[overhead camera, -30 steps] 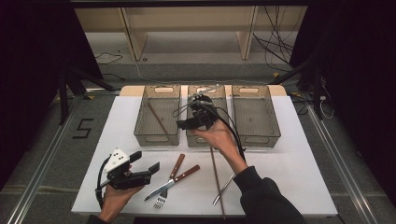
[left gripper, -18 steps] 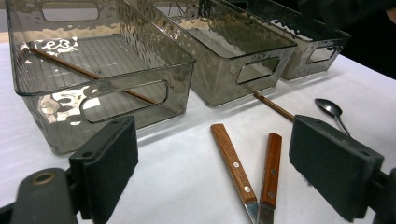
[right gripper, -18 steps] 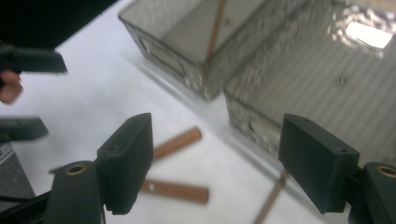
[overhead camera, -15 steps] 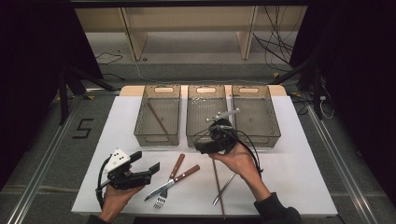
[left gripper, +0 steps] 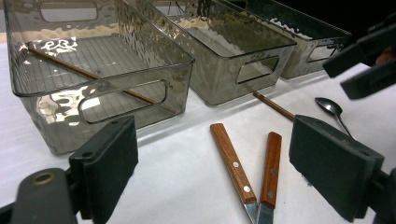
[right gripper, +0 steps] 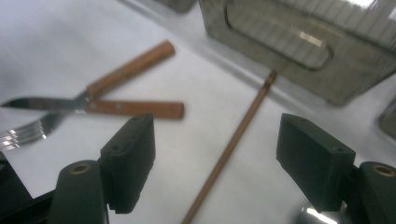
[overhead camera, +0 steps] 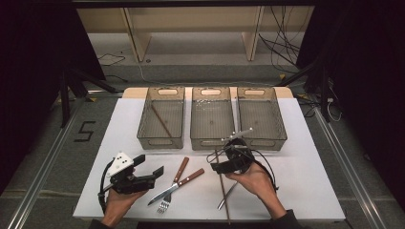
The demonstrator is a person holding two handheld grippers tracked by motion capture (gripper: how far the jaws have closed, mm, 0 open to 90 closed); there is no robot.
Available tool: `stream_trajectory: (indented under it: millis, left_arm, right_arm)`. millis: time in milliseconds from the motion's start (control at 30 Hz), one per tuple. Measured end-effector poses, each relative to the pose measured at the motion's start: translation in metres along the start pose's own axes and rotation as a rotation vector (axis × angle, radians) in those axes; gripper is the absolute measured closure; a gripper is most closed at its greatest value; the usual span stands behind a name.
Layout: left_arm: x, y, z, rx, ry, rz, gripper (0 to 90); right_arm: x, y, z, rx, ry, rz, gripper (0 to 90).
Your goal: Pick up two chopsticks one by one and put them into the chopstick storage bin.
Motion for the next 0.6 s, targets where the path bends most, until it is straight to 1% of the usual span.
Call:
stream_trajectory:
  millis: [200,400,600]
  left_arm:
    - [0.0,0.0,0.0,-0.001,-0.002,0.001,15.2]
    - [0.0,0.0,0.0,0.001,0.001,0.0,15.2]
    - [0.0,0.0,0.0,-0.001,0.002,0.002,15.2]
  right_arm:
    - [-0.004,0.011,0.017,0.062,-0.015,0.03,32.0]
    - [-0.004,0.021,0.029,0.119,-0.033,0.057,35.6]
    - [-0.003,0.025,0.034,0.148,-0.039,0.065,36.6]
Point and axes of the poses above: each handheld gripper's, and its own axes: y roughly forward along the jaws, z roughly out of its underside, x roughly to its left, the point moved 9 cm from there along y, roughly forward along the jaws, and after that the axes turned 11 degrees about y, right-handed, at the moved point
